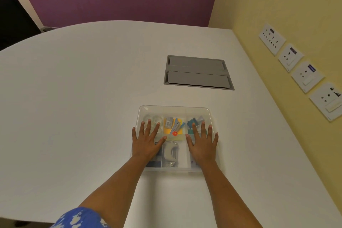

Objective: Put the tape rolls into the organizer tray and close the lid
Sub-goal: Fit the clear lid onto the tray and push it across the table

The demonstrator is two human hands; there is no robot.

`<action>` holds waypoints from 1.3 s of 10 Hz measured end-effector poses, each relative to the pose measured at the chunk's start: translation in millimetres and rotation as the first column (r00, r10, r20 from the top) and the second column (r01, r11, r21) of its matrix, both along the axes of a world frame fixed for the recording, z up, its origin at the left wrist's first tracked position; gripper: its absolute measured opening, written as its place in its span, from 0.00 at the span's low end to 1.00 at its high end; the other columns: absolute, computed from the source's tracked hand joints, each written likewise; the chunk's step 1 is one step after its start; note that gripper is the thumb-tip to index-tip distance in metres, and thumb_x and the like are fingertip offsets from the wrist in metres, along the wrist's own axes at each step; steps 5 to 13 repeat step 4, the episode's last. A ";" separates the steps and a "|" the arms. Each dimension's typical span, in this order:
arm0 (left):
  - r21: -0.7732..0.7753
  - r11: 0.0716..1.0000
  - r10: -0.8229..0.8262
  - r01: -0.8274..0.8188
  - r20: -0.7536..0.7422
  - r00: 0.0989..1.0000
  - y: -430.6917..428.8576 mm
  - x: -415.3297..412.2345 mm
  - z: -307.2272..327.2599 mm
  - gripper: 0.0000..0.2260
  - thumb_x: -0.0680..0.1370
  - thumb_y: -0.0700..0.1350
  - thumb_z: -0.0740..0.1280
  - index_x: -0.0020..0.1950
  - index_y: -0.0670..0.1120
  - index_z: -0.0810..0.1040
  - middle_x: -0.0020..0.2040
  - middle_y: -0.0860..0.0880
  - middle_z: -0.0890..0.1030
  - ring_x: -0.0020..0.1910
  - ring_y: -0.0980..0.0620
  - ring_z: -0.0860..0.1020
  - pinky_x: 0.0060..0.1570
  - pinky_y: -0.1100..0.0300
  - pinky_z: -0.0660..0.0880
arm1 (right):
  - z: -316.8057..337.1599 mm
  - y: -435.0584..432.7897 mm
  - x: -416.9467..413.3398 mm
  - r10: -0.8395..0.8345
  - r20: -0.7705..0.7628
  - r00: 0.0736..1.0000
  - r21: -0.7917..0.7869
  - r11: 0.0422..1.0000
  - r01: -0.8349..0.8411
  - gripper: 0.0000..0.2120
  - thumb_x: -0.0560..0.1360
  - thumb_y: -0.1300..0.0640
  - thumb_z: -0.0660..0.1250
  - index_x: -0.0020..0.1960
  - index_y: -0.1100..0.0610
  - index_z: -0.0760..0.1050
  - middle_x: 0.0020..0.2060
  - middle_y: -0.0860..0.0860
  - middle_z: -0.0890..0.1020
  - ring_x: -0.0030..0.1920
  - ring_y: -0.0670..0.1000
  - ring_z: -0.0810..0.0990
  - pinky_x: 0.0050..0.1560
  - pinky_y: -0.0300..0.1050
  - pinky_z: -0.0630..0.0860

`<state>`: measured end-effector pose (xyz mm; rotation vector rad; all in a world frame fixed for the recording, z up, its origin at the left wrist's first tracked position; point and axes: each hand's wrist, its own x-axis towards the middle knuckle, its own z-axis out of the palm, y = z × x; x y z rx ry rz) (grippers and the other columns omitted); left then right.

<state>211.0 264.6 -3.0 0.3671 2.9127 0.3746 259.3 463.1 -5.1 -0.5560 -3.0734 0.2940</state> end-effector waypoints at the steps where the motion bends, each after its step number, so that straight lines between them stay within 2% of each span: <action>1: 0.017 1.000 -0.019 0.019 0.002 1.000 0.1 -0.6 5.0 0.55 0.53 0.75 0.18 0.76 0.54 0.40 0.78 0.48 0.40 0.77 0.46 0.38 0.64 0.52 0.19 | 4.8 0.1 -0.8 0.020 0.001 1.000 -0.008 1.000 -0.020 0.54 0.57 0.30 0.12 0.77 0.45 0.46 0.78 0.53 0.49 0.78 0.58 0.46 0.76 0.60 0.42; 2: 0.021 1.000 0.004 -0.004 -0.031 1.000 2.5 -3.0 16.9 0.56 0.53 0.73 0.17 0.77 0.51 0.40 0.79 0.48 0.40 0.77 0.47 0.38 0.68 0.50 0.25 | 14.9 -1.0 -3.9 0.017 -0.037 0.999 -0.016 1.000 -0.018 0.55 0.58 0.31 0.12 0.77 0.48 0.46 0.78 0.54 0.49 0.78 0.59 0.46 0.76 0.58 0.43; 3: 0.017 1.000 0.004 -0.002 -0.141 0.990 5.8 -10.7 42.9 0.58 0.51 0.69 0.12 0.77 0.47 0.40 0.79 0.47 0.40 0.77 0.48 0.39 0.68 0.52 0.27 | 46.7 -3.9 -14.4 0.059 -0.106 0.993 0.001 0.998 -0.059 0.54 0.59 0.31 0.13 0.77 0.51 0.45 0.78 0.54 0.48 0.78 0.58 0.45 0.77 0.55 0.43; 4: 0.001 1.000 0.002 -0.002 -0.193 0.981 8.1 -19.9 71.9 0.58 0.51 0.68 0.11 0.77 0.46 0.40 0.79 0.47 0.40 0.77 0.47 0.39 0.69 0.52 0.30 | 81.2 -6.9 -26.9 0.068 -0.139 0.988 0.025 0.998 -0.065 0.47 0.65 0.31 0.18 0.77 0.52 0.41 0.78 0.54 0.44 0.78 0.56 0.42 0.77 0.53 0.41; 13: 0.001 1.000 0.002 -0.002 -0.193 0.981 8.1 -19.9 71.9 0.58 0.51 0.68 0.11 0.77 0.46 0.40 0.79 0.47 0.40 0.77 0.47 0.39 0.69 0.52 0.30 | 81.2 -6.9 -26.9 0.068 -0.139 0.988 0.025 0.998 -0.065 0.47 0.65 0.31 0.18 0.77 0.52 0.41 0.78 0.54 0.44 0.78 0.56 0.42 0.77 0.53 0.41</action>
